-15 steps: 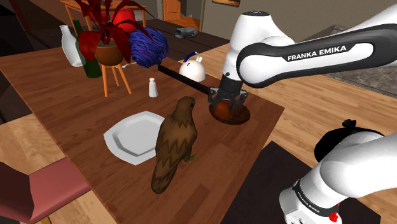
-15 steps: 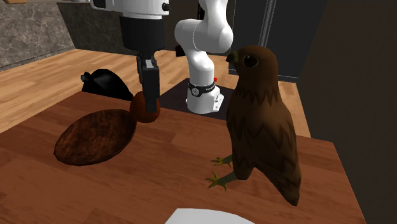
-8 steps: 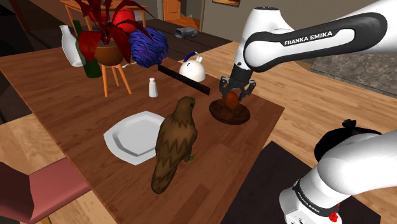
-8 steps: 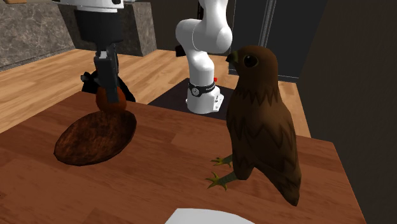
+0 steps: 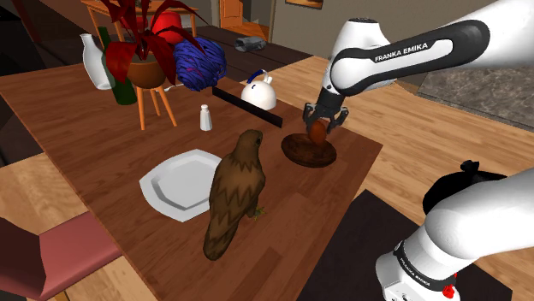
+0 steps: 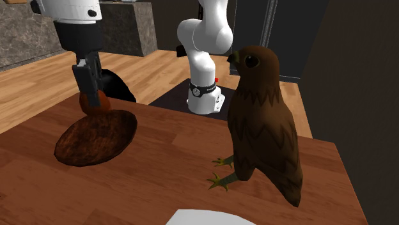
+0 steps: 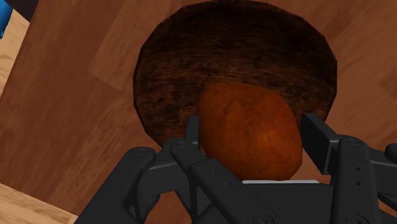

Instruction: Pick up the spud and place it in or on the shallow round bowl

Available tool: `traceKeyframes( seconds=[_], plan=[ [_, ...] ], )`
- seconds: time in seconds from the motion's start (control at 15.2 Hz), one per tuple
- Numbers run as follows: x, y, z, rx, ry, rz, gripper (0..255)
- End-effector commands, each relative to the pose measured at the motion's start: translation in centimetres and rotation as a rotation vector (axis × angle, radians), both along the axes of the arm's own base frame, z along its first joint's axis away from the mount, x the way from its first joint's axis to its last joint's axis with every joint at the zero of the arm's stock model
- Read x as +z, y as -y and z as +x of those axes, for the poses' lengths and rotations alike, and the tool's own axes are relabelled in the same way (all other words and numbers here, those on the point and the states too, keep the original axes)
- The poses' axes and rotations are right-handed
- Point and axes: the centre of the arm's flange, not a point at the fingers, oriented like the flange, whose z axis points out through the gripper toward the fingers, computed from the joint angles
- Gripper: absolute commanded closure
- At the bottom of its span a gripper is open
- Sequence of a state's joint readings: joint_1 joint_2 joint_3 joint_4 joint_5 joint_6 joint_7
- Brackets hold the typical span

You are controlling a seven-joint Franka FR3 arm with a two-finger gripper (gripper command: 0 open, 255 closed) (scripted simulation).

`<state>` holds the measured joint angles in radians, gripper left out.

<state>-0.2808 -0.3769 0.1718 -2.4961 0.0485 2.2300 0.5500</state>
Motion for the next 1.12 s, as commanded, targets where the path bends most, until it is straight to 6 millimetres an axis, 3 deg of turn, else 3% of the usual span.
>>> traceKeyframes(
  seconds=[0.0,0.66,1.06],
  plan=[
    [-1.1,0.0,0.1,0.000,0.000,0.000,255],
    [-6.4,0.0,0.1,0.000,0.000,0.000,255],
    [-6.4,0.0,0.1,0.000,0.000,0.000,255]
  ],
)
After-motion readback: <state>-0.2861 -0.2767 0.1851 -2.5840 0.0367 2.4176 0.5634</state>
